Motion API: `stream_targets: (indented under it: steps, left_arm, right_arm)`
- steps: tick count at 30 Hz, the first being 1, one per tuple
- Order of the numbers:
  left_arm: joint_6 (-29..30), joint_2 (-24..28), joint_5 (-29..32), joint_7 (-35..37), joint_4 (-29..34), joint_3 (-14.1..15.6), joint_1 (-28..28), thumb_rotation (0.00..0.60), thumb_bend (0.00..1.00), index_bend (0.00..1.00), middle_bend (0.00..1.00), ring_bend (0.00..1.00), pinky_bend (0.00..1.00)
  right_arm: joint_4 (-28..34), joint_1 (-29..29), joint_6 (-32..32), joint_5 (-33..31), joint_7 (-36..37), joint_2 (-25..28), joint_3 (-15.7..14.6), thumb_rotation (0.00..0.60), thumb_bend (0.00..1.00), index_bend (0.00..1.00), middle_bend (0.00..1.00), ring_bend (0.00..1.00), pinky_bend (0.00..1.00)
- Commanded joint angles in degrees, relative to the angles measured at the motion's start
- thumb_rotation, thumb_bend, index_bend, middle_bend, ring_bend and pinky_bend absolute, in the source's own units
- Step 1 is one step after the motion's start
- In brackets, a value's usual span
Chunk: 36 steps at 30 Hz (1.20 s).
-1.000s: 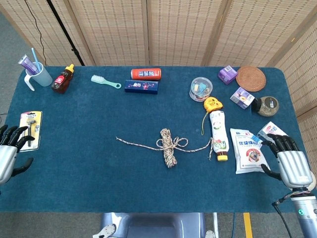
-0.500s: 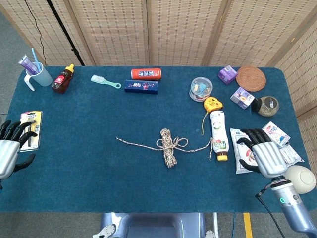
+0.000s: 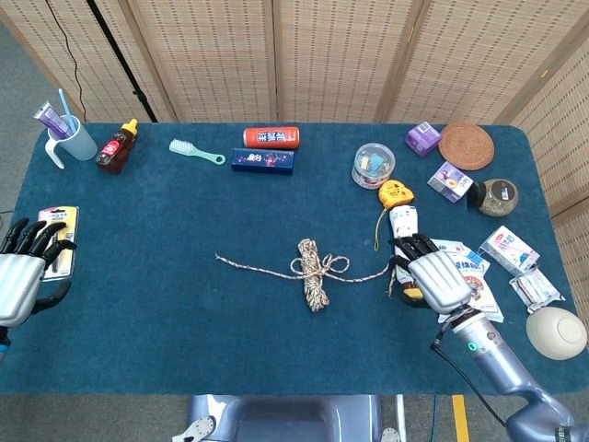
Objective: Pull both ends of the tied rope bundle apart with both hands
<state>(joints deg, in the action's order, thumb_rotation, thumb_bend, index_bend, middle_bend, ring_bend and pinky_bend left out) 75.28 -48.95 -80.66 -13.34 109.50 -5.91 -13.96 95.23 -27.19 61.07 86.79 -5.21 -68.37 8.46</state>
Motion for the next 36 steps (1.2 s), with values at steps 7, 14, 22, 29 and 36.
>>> stream_targets:
  steps: [7,14,22,29,36]
  left_arm:
    - [-0.7,0.83,0.21,-0.04,0.58,-0.53,-1.01,0.6,0.27,0.3,0.16,0.09,0.0]
    - [-0.77,0.96,0.11,0.03,0.93,-0.4,-1.16,0.6,0.27,0.3,0.16,0.09,0.0]
    - [-0.57,1.16,0.25,-0.17,1.22,-0.42,-1.3,0.6,0.27,0.3,0.16,0.09,0.0]
    - [-0.31,1.38,0.34,0.07,1.15,-0.2,-1.11,0.6,0.27,0.3,0.16,0.09,0.0]
    - [0.22,1.94,0.6,0.83,0.64,0.1,-0.53,0.6,0.27,0.3,0.16,0.09,0.0]
  right_arm:
    - [-4.12,-4.32,-4.05,-2.63,-1.88,-5.01,1.32,0.6,0.26,0.43,0.18,0.16,0.1]
    - [-7.9,-6.84,-7.09,-4.41,-2.1,-8.13,1.41,0.6,0.26,0.44,0.18,0.16,0.1]
    - [-11.79,-8.15,-8.41,-7.47,-4.21,-11.61,1.31,0.6,0.28,0.48,0.2,0.17,0.1]
    - [-15.03,-8.54,-8.59,-9.13,-4.63,-14.12,0.88,0.6,0.28,0.5,0.2,0.17,0.04]
    - [-19.52,-8.74,-8.19,-9.99,-4.38,-17.19,0.37,0.6,0.28,0.49,0.17,0.12,0.0]
